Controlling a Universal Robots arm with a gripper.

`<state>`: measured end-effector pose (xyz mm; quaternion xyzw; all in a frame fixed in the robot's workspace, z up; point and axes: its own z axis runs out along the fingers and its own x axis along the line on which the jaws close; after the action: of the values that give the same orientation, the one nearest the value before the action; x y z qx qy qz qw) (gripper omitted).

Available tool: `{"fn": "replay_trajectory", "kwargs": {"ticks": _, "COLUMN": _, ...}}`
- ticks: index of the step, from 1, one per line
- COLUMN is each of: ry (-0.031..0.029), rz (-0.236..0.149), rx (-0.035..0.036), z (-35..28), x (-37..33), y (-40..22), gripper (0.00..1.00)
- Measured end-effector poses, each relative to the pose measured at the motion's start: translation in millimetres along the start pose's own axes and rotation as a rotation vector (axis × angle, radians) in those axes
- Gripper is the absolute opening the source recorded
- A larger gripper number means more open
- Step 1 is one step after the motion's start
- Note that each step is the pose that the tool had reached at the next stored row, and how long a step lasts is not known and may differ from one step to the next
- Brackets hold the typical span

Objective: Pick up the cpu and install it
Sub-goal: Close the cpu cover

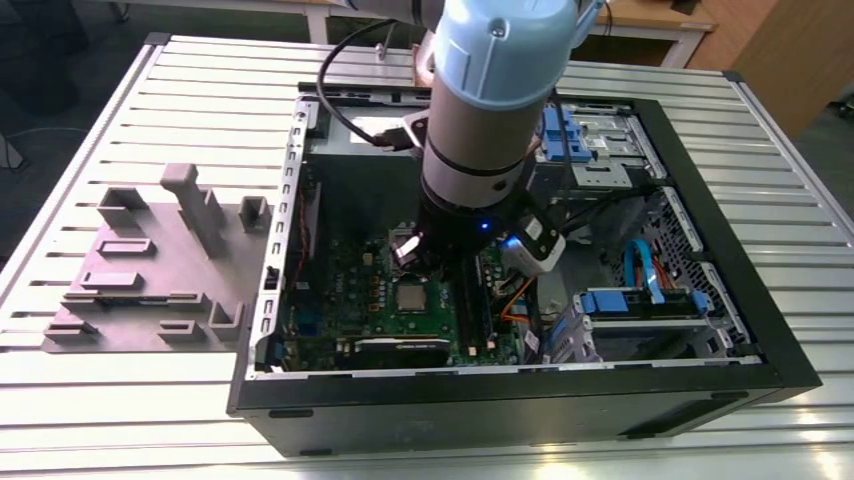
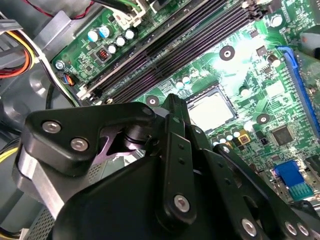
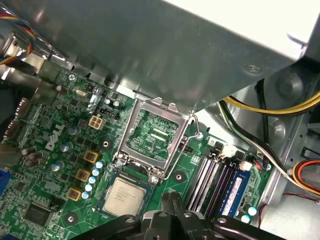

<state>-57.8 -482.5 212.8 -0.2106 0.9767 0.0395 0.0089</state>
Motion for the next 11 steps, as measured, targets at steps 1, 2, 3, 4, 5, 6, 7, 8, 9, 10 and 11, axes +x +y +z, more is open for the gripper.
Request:
{"fn": "replay_trajectory", "kwargs": {"ticks": 1, "ry": -0.0001, "rz": 0.000, "rx": -0.0001, "z": 0.1, "x": -0.4, "y": 0.7, "gripper": 0.10}}
{"fn": "replay_trajectory", "kwargs": {"ticks": 2, "ry": -0.0001, "rz": 0.000, "rx": -0.0001, "z": 0.2, "x": -0.9, "y": 1.4, "gripper": 0.10}}
{"fn": "replay_trajectory", "kwargs": {"ticks": 3, "ry": 0.0003, "rz": 0.000, "rx": 0.0002, "z": -0.7, "x": -0.9, "y": 1.5, "gripper": 0.10}}
{"fn": "replay_trajectory", "kwargs": {"ticks": 4, "ry": -0.0001, "rz": 0.000, "rx": -0.0003, "z": -1.8, "x": -1.0, "y": 1.7, "gripper": 0.10}}
{"fn": "replay_trajectory", "kwargs": {"ticks": 5, "ry": -0.0007, "rz": 0.000, "rx": -0.0017, "z": -3.1, "x": -1.1, "y": 1.9, "gripper": 0.10}}
{"fn": "replay_trajectory", "kwargs": {"ticks": 6, "ry": -0.0018, "rz": 0.000, "rx": -0.0041, "z": -4.5, "x": -1.3, "y": 2.2, "gripper": 0.10}}
{"fn": "replay_trajectory", "kwargs": {"ticks": 7, "ry": -0.0036, "rz": -0.001, "rx": -0.0083, "z": -5.0, "x": -1.4, "y": 2.4, "gripper": 0.10}}
{"fn": "replay_trajectory", "kwargs": {"ticks": 8, "ry": -0.0068, "rz": -0.001, "rx": -0.0150, "z": -5.1, "x": -1.6, "y": 2.5, "gripper": 0.10}}
{"fn": "replay_trajectory", "kwargs": {"ticks": 9, "ry": -0.0112, "rz": -0.001, "rx": -0.0247, "z": -5.1, "x": -1.7, "y": 2.6, "gripper": 0.10}}
{"fn": "replay_trajectory", "kwargs": {"ticks": 10, "ry": -0.0146, "rz": -0.001, "rx": -0.0323, "z": -5.2, "x": -1.7, "y": 2.7, "gripper": 0.10}}
{"fn": "replay_trajectory", "kwargs": {"ticks": 11, "ry": -0.0160, "rz": -0.001, "rx": -0.0355, "z": -5.2, "x": -1.7, "y": 2.9, "gripper": 0.10}}
